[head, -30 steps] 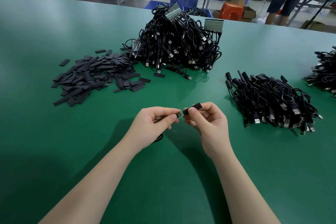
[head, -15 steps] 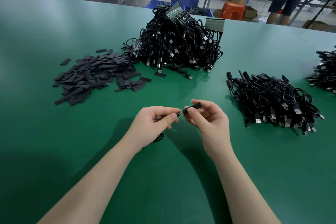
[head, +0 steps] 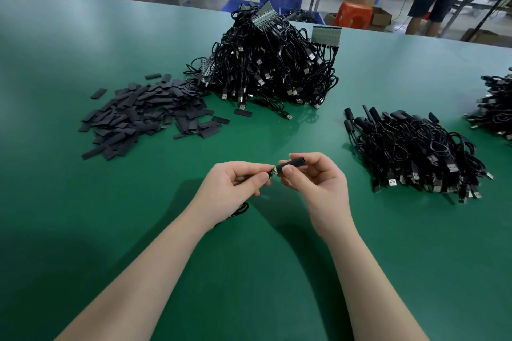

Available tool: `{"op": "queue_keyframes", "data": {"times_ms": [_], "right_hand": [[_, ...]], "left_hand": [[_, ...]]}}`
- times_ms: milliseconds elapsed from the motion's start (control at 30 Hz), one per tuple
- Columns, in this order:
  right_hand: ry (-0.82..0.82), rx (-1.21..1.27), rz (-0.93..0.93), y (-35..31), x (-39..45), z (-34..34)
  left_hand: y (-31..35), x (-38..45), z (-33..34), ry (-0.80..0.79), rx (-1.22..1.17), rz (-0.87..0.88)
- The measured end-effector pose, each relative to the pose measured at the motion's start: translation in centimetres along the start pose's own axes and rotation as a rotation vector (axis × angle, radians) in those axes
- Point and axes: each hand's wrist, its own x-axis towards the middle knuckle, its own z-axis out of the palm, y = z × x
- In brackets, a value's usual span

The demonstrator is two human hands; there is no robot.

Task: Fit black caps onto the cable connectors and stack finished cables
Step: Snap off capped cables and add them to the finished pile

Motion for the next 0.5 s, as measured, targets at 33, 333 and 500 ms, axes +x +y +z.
{"op": "queue_keyframes", "data": {"times_ms": [33,333,500], "right_hand": [[-0.015,-0.018,-0.005,-0.05,0.00,-0.13],[-0.044,-0.113,-0.035,-0.04,0.03,-0.60],[-0.099,-0.058,0.076,0.13,-0.02,-0.56]], "left_hand": [[0.00,0.00,0.00,0.000,0.002,0.001],[0.09,-0.02,0.03,-0.019,-0.002,0.015],[0.02,-0.12,0.04,-0.024,0.009,0.006]]}}
